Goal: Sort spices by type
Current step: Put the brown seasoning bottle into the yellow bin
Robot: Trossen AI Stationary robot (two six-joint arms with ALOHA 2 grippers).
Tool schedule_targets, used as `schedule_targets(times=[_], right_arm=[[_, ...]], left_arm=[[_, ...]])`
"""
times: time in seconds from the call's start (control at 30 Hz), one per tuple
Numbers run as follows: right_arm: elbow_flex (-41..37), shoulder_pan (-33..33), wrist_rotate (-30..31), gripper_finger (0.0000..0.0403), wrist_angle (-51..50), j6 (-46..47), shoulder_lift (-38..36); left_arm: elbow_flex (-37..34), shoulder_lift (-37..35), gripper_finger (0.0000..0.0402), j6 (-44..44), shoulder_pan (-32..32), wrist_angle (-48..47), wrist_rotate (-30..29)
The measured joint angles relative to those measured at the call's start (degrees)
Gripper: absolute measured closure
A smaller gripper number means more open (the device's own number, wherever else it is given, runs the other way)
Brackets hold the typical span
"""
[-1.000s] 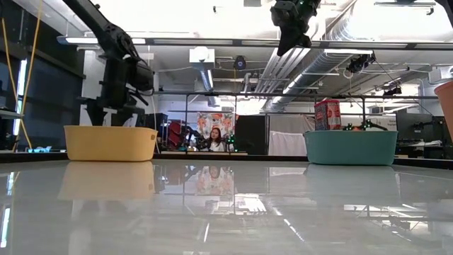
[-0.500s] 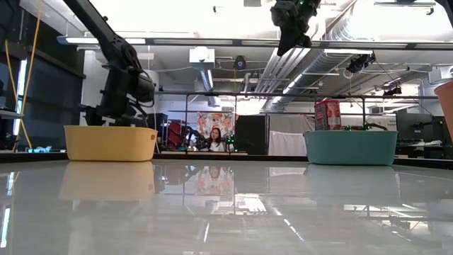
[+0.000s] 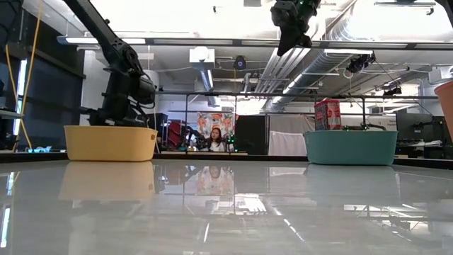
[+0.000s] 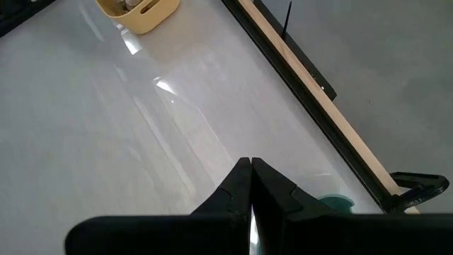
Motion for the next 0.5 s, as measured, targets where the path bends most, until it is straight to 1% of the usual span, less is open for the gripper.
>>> schedule_targets(times=[0.17, 0.4, 0.5], right_arm=[[0.0, 0.0, 0.0, 0.0403, 0.0, 0.0, 0.0], [0.0, 0.0, 0.0, 0.0403, 0.0, 0.0, 0.0], [0.0, 0.0, 0.0, 0.0403, 0.0, 0.0, 0.0]], left_arm=[[0.0, 0.0, 0.0311, 0.0, 0.0, 0.1, -0.3], [0.0, -0.7, 0.0379, 1.9, 0.0, 0.2, -0.3], [0.0, -1.3, 0.0398, 2.6, 0.0, 0.3, -1.2]])
